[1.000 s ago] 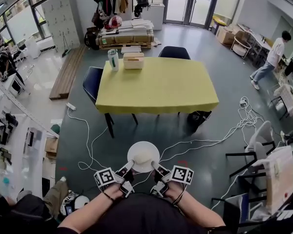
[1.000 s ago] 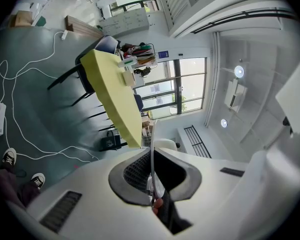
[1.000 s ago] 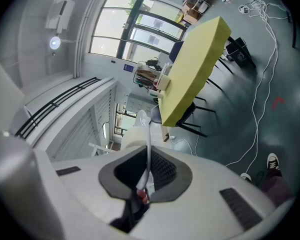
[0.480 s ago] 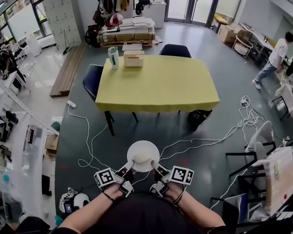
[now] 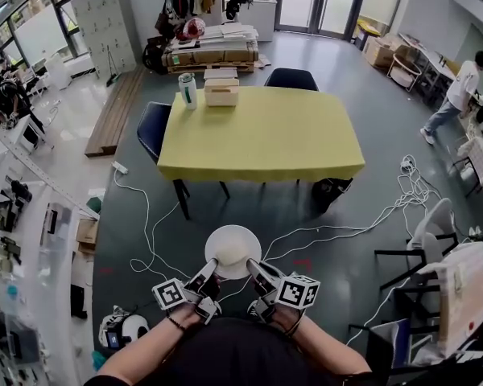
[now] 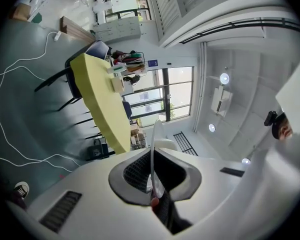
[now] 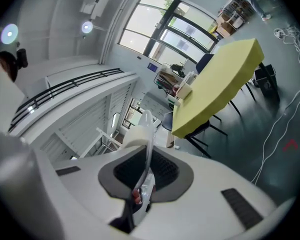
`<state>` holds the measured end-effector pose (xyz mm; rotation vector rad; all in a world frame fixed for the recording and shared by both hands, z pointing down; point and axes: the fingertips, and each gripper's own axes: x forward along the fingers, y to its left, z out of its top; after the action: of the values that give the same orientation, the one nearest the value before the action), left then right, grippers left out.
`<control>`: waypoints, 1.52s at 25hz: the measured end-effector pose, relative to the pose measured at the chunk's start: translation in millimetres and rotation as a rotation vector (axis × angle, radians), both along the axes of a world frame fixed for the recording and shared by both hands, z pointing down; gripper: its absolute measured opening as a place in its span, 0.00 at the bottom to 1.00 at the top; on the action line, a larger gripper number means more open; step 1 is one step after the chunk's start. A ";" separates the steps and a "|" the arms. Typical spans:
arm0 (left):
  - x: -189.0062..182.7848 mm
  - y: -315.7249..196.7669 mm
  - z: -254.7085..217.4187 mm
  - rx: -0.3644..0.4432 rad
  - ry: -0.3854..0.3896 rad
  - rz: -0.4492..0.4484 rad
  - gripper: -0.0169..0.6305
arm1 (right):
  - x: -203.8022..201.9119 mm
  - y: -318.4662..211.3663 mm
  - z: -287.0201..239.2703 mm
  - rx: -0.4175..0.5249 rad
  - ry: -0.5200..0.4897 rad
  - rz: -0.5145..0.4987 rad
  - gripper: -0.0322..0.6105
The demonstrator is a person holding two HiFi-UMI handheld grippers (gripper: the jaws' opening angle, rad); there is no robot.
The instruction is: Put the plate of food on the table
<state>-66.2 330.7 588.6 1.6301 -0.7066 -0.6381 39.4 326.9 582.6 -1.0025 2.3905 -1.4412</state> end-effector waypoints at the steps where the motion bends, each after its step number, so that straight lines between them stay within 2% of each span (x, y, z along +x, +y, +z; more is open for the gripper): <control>1: 0.4 -0.2 -0.3 0.005 0.003 -0.004 0.05 | 0.6 -0.3 -0.9 0.012 0.005 -0.005 0.09; 12: 22.3 -0.3 0.0 0.064 -0.013 -0.034 0.05 | 23.6 -3.3 -6.8 0.081 0.007 -0.045 0.09; 23: 50.7 -2.0 -0.9 0.073 -0.043 -0.064 0.05 | 51.9 -8.2 -4.0 0.084 -0.012 -0.069 0.09; 33: 37.6 -8.0 -2.1 0.039 -0.043 -0.083 0.05 | 37.7 -16.6 -2.0 0.059 -0.017 -0.073 0.09; 38: 29.5 -30.9 3.0 0.031 -0.039 -0.063 0.05 | 28.8 -37.2 2.5 0.032 -0.002 -0.058 0.09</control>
<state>-36.6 299.8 591.6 1.6581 -0.7830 -0.6672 68.1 289.7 585.2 -0.9310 2.4521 -1.4174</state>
